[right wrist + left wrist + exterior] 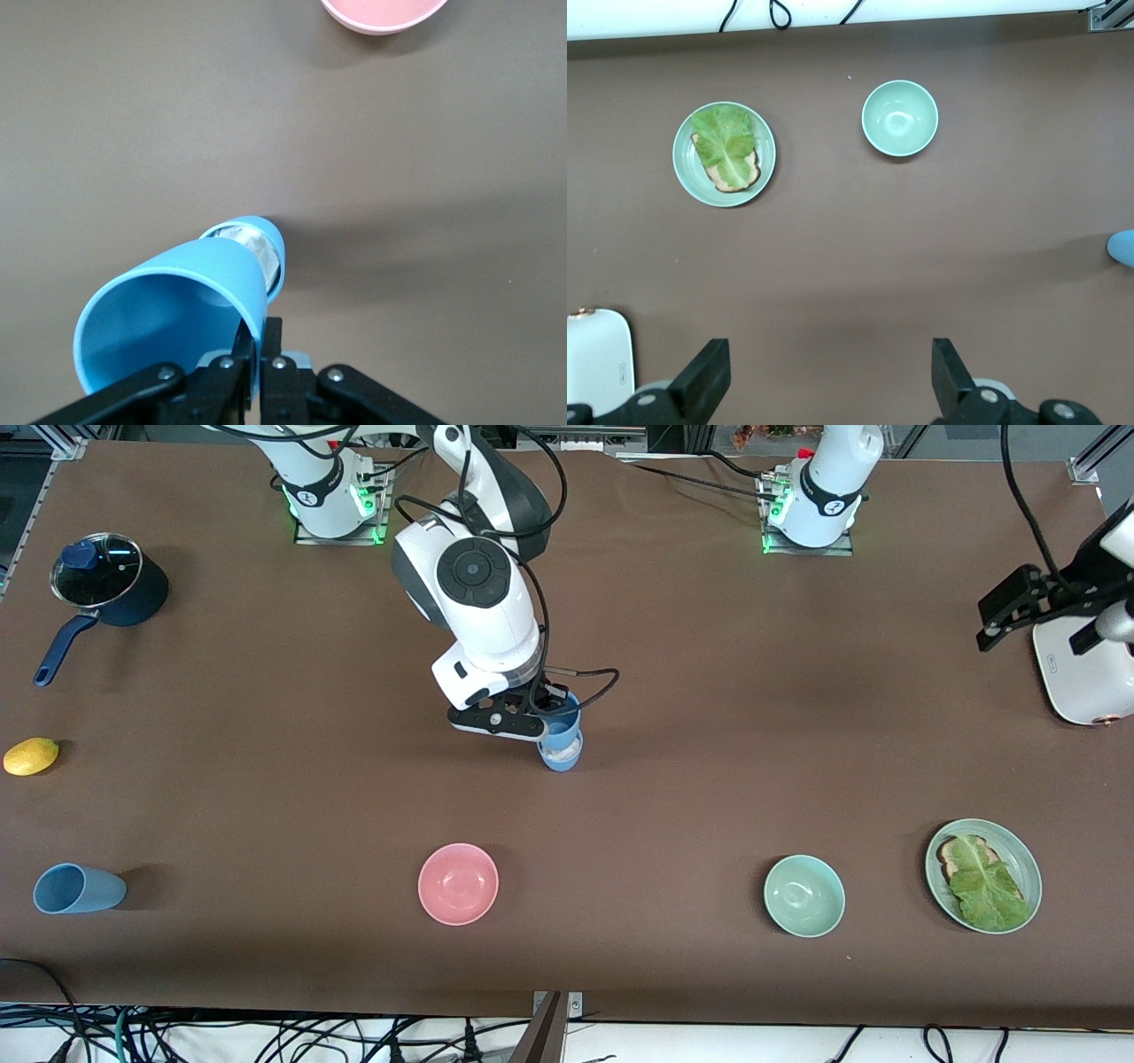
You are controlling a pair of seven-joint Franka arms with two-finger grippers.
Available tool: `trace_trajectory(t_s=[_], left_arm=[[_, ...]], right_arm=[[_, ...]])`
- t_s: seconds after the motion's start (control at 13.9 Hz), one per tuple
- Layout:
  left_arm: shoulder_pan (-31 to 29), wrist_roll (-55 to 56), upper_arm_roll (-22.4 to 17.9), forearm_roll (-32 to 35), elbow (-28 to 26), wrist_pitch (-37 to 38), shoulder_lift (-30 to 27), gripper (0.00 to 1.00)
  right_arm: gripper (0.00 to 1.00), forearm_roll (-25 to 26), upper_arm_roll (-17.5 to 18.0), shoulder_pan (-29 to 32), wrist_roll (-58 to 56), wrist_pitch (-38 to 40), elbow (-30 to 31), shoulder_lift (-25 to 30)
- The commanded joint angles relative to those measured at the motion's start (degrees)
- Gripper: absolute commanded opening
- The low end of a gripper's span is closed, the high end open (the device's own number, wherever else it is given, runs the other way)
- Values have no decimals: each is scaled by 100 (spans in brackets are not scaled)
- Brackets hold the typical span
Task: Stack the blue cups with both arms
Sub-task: 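Lower the blue cup over the tissue cup and open the right gripper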
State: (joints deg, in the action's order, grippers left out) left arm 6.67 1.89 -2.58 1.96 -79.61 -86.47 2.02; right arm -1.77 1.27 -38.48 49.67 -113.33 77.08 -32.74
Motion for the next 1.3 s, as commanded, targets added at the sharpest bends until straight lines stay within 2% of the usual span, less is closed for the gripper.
trace_trajectory(t_s=[0.0, 0.07, 0.22, 0.43, 0.58, 0.94, 1.22], left_arm=[[-278, -101, -23, -307, -564, -89, -369, 100], [-506, -145, -23, -728, -617, -98, -360, 100], [-658, -101, -23, -881, -626, -106, -447, 100], [-667, -66, -32, -846, -644, -11, -501, 100], [-684, -84, -32, -846, -740, 349, -650, 100], [-606, -128, 21, -373, -758, 421, -694, 100], [-614, -128, 65, -337, -881, 500, -686, 100]], right_arm=[[0, 98, -65, -55, 105, -4, -229, -162], [0, 115, -74, -63, 105, -31, -229, -206], [0, 186, -65, -81, 114, -92, -202, -250], [0, 212, -74, -116, 122, -136, -194, -329], [0, 308, -74, -160, 183, -215, -194, -382], [0, 397, -65, -186, 307, -338, -185, -496], [0, 423, -65, -248, 368, -435, -132, -549]])
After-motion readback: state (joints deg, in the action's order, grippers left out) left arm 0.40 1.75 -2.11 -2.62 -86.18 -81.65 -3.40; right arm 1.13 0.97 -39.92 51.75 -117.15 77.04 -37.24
